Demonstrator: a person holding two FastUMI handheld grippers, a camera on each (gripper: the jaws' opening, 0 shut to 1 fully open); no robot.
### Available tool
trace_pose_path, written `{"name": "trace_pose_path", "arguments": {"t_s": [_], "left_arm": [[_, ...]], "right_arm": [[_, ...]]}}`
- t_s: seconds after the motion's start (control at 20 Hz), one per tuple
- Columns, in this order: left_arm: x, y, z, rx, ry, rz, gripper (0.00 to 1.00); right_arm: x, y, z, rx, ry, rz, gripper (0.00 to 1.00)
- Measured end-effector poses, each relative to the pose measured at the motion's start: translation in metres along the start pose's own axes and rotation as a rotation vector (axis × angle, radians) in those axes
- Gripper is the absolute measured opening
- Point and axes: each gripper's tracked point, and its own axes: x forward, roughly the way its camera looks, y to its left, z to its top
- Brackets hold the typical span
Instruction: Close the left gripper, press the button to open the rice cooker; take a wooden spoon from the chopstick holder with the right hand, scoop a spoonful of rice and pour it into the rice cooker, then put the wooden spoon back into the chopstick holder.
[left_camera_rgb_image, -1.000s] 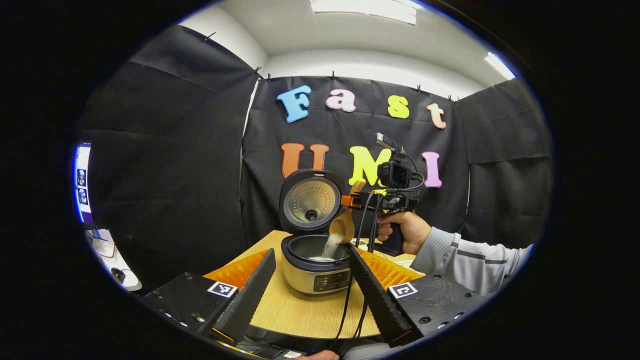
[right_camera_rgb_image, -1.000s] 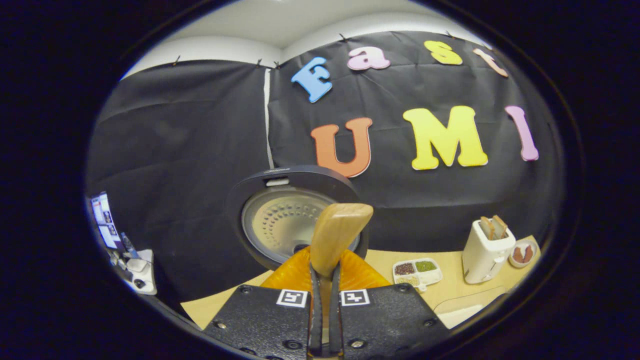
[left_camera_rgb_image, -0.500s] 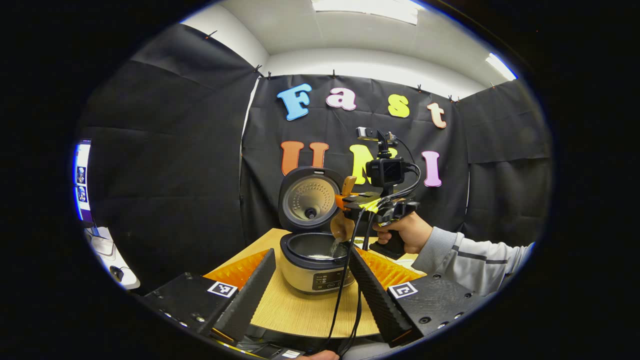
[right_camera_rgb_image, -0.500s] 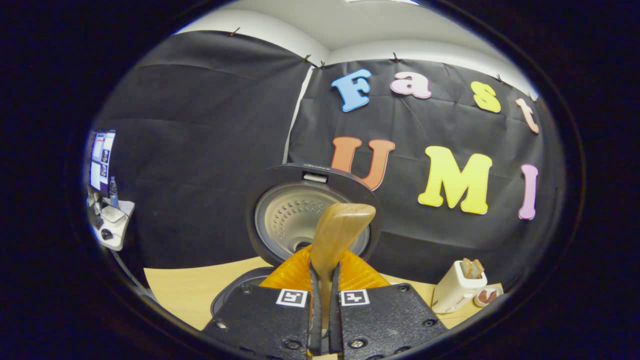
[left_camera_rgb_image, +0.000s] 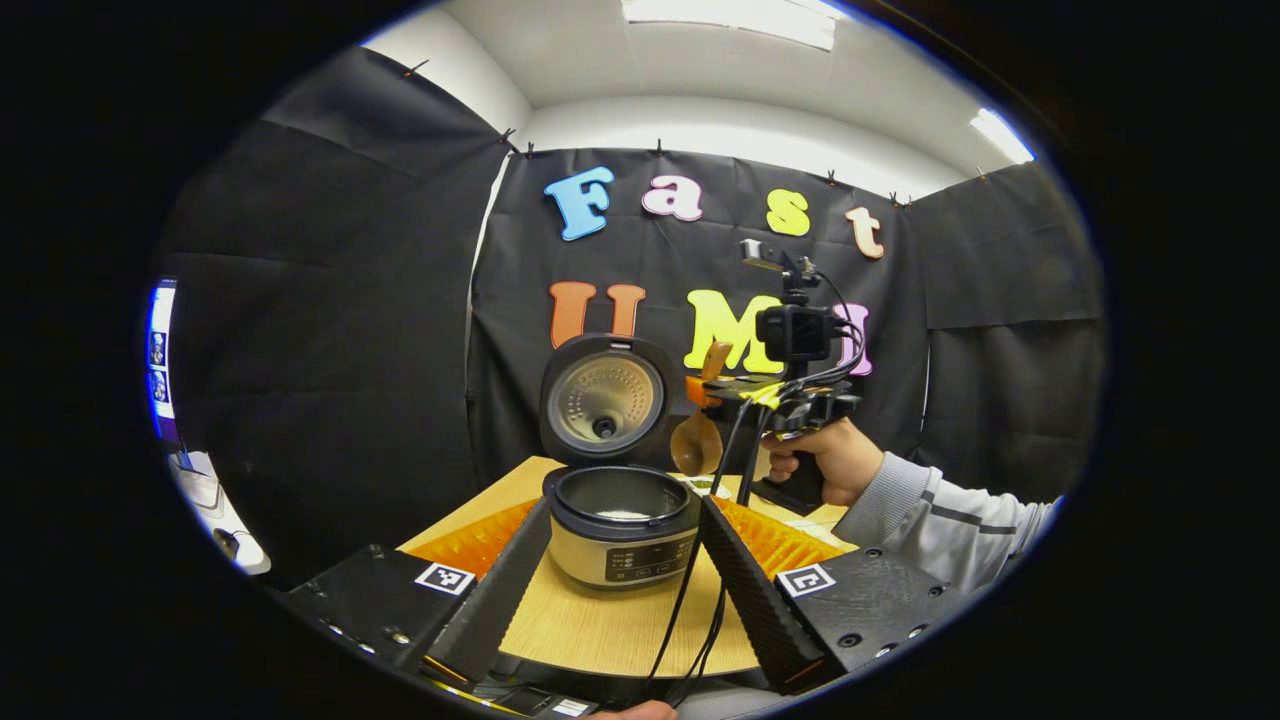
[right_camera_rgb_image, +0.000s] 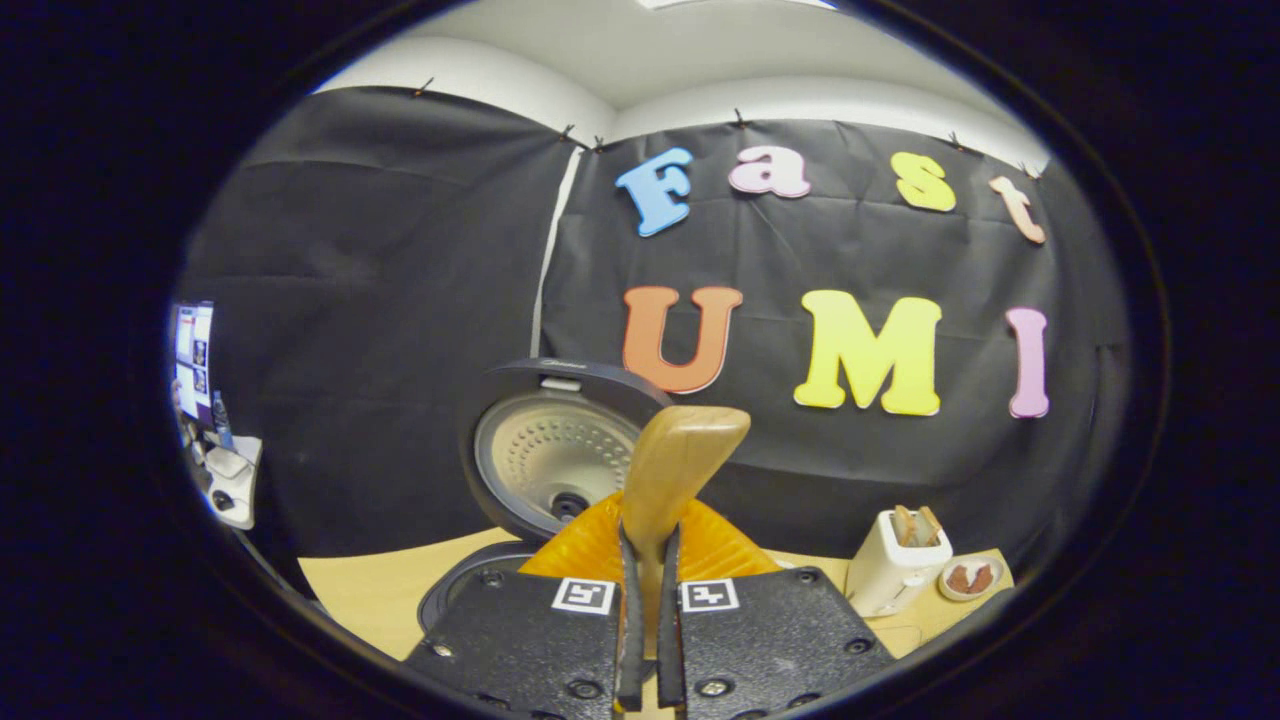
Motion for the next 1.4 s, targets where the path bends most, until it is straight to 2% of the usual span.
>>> {"name": "trace_pose_path", "arguments": {"t_s": [0.4,0.8,1.15,1.4], "left_arm": [[0.028,-0.045,0.004,0.002,-0.001,-0.052,0.94],[0.049,-0.082,0.004,0.005,-0.002,-0.086,0.95],[0.062,-0.104,0.0,0.01,-0.001,-0.093,0.94],[0.073,-0.116,-0.004,0.017,0.006,-0.095,0.94]], "right_arm": [[-0.061,-0.1,0.014,0.029,-0.014,-0.112,0.12],[-0.119,-0.21,0.01,0.067,-0.008,-0.241,0.12],[-0.157,-0.318,-0.014,0.089,-0.011,-0.406,0.12],[-0.17,-0.37,-0.044,0.102,0.001,-0.494,0.12]]}}
